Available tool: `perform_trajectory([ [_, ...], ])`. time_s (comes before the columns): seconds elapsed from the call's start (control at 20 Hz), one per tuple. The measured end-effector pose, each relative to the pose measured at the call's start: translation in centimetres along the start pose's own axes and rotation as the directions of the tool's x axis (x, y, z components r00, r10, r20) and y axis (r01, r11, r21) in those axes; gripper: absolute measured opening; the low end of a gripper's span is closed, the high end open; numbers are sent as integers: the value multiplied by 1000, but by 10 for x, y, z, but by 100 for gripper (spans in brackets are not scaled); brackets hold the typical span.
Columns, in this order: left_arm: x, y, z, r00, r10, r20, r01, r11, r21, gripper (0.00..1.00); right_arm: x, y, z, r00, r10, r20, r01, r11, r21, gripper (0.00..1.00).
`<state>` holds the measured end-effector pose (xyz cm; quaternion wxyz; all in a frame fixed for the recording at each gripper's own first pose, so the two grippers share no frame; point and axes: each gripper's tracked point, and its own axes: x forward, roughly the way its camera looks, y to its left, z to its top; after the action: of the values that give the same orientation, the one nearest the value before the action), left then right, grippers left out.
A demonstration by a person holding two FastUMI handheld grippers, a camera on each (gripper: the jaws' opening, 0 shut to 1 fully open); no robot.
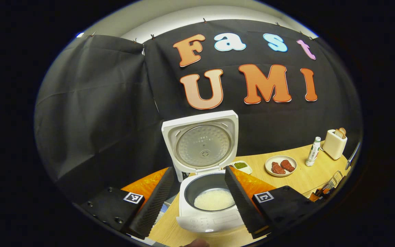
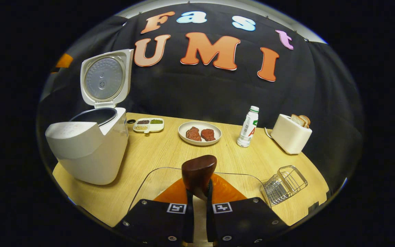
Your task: Close the left gripper, press the button to open the rice cooker; take a wooden spoon from the chopstick holder with the right hand, scoop a spoonful of rice and pour it into the rice cooker, then put the wooden spoon back into the chopstick holder.
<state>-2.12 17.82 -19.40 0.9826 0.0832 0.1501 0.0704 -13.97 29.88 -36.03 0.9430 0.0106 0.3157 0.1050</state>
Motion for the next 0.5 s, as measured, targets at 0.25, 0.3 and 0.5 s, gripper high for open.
perform_trajectory([
  [0.25,0,1,-1,1000,-1,4,1,1000,6,99,5,-13,6,999,29,-30,-20,970,244,14],
  [0.3,-1,1,-1,1000,-2,2,2,1000,4,99,6,-15,5,999,35,-38,-22,956,292,13],
  [0.5,0,2,-6,1000,1,-13,-1,1000,-3,99,7,-19,3,997,70,-45,-44,904,425,14],
])
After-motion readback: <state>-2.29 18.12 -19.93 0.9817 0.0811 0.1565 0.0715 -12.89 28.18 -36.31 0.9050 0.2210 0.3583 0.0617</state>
